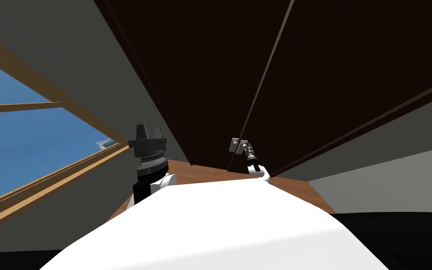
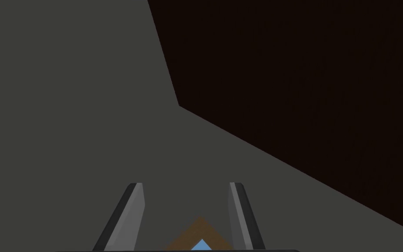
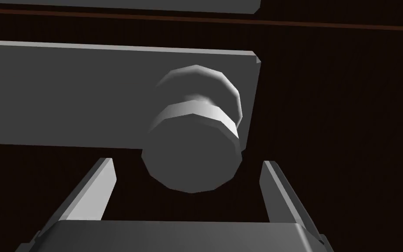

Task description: Pull the door open

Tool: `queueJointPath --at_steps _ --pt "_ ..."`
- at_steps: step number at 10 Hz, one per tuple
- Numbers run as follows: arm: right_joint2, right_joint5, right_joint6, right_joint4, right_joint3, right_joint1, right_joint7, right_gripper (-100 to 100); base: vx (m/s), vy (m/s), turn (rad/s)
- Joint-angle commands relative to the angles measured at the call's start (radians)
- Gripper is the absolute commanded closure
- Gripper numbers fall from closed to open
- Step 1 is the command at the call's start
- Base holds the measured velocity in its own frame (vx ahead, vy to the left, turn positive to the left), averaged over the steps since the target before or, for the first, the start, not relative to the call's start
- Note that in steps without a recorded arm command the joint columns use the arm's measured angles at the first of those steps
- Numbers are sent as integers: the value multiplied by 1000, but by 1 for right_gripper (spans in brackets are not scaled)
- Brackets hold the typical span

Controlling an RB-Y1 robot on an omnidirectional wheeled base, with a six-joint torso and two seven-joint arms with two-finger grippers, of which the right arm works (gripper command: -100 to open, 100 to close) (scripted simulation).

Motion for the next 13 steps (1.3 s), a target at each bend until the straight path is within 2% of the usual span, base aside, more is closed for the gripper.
queueJointPath --at_steps 1,2,7,8,11,12,13 --pt "0 0 0 0 0 0 0 -100 106 62 40" --pt "0 0 0 0 0 0 0 100 -13 -10 -38" --pt "0 0 0 0 0 0 0 100 -20 -8 8" --pt "-11 -2 3 6 -12 18 -2 100 -125 -45 -74" --pt "-26 -4 4 11 -23 36 -9 100 -191 -50 -85" --pt "-18 2 10 -16 2 34 -20 -100 -234 -40 62" --pt "-18 5 8 -23 13 36 -26 -100 -207 21 117"
